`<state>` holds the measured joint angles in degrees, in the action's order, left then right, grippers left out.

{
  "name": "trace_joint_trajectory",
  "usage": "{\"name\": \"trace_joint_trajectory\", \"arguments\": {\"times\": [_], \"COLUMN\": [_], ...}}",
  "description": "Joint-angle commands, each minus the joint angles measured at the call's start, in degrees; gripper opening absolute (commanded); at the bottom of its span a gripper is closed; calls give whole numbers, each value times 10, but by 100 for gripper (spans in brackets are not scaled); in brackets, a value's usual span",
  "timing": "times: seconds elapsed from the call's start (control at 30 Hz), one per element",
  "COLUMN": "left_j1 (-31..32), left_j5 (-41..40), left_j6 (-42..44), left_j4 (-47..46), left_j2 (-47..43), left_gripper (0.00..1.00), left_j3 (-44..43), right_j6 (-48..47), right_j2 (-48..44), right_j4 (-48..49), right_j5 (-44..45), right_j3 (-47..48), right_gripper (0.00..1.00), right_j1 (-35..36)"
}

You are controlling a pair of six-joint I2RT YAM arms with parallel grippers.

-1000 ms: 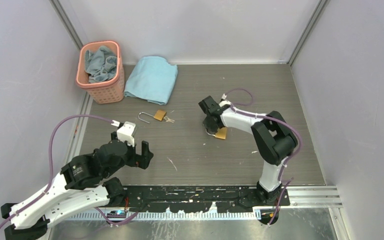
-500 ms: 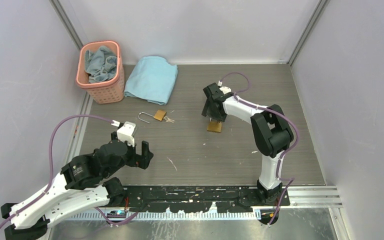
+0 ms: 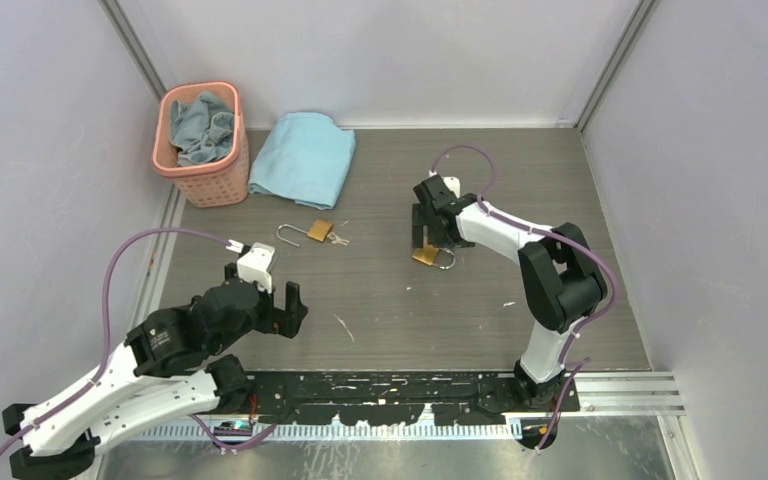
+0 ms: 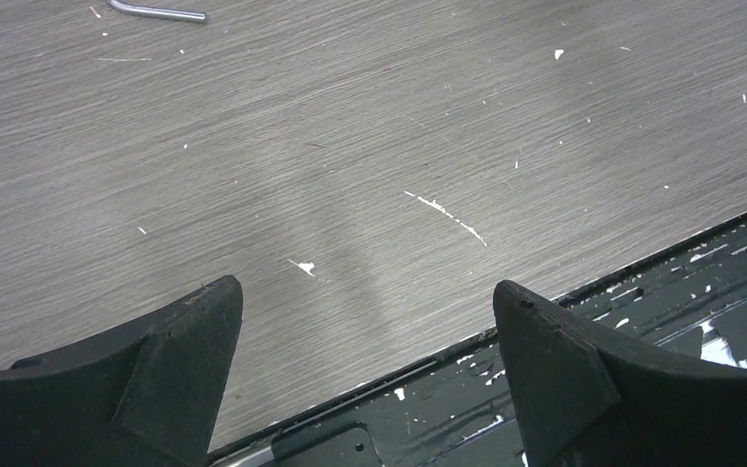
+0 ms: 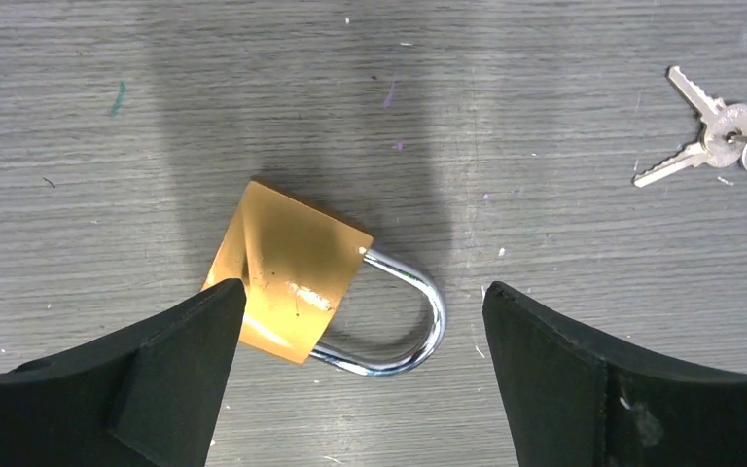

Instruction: Unlock with the key

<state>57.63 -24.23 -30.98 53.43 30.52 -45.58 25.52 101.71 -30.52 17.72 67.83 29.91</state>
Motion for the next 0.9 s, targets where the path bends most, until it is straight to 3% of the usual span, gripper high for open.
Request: {"name": "trace_joint_trajectory", "arguments": {"times": [0.0, 0.5, 0.87], "left_j1": [-1, -1, -1], "left_j5": [-6, -10, -11], "left_j6": [7, 5, 5], "left_j4": [-15, -16, -14], "left_j2": [9, 9, 6], "left_gripper": [100, 100, 100], "left_j3": [-2, -2, -2], "right_j6": [-38, -7, -6], "right_j2": [-1, -8, 70], "right_j4": [28, 97, 100], "right_j5": [-14, -142, -169], "right_j3": [-1, -48, 54], "right_gripper": [98, 97, 97], "right_j1": [2, 3, 3]}}
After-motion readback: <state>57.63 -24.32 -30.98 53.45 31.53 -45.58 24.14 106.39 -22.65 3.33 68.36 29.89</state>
